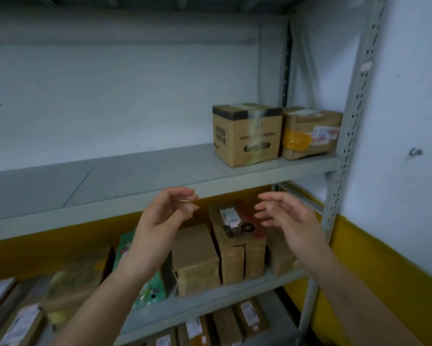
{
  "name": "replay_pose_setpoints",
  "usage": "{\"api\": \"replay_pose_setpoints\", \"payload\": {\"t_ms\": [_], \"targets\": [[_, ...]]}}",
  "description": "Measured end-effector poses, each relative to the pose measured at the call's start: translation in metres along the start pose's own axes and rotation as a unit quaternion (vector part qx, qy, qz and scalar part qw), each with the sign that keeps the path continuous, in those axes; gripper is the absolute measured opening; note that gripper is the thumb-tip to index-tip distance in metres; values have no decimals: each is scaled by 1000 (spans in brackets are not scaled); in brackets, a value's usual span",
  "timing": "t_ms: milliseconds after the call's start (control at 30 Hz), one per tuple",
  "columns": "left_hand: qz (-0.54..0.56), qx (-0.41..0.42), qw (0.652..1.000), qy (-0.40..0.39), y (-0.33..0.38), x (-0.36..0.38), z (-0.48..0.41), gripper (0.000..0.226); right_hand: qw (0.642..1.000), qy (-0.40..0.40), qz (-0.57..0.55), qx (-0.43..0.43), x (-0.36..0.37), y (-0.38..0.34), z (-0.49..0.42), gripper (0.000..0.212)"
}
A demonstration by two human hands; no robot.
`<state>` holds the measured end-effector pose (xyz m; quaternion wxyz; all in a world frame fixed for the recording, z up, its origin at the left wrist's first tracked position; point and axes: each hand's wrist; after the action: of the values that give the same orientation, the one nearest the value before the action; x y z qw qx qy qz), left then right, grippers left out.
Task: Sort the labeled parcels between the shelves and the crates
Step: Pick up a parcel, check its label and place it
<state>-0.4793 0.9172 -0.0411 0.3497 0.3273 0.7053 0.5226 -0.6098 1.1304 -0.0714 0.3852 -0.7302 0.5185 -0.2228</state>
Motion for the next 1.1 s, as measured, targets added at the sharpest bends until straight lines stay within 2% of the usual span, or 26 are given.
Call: {"api": "replay_pose_setpoints", "payload": {"t_ms": [167, 333, 433, 567, 633, 700, 800, 900, 1100], "targets": [[-42, 49, 997, -44, 9, 19, -119, 28, 994, 54, 99, -8, -5, 27, -112, 24], [-18, 5, 998, -53, 33, 53, -233, 58, 972, 133, 192, -29, -19, 23, -236, 36], [22, -14, 996, -80, 43, 73, -276, 72, 947, 122, 296, 2, -28, 32, -289, 47], [33, -35, 993, -112, 42, 95, -311, 64, 936, 77, 337, 65, -21, 48, -321, 57], [31, -54, 991, -116, 36, 101, -321, 80, 936, 93, 336, 58, -14, 51, -326, 54], [31, -69, 991, -108, 31, 104, -327, 96, 941, 125, 311, 46, -9, 52, -326, 43], [48, -59, 991, -107, 28, 99, -327, 91, 964, 169, 198, 59, -3, 51, -320, 18], [68, -55, 990, -108, 28, 90, -321, 86, 970, 194, 114, 98, 6, 47, -308, 15], [119, -42, 986, -105, 37, 67, -280, 66, 977, 176, 67, 102, 27, 33, -265, 35]]}}
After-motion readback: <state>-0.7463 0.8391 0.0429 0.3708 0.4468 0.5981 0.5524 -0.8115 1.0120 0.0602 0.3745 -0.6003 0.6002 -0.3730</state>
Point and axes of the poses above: each hand's wrist, its own z-axis away from the middle knuckle, its own x-axis out of the palm, y = z × x, and after that the axes turned 13 degrees about -x, right-handed
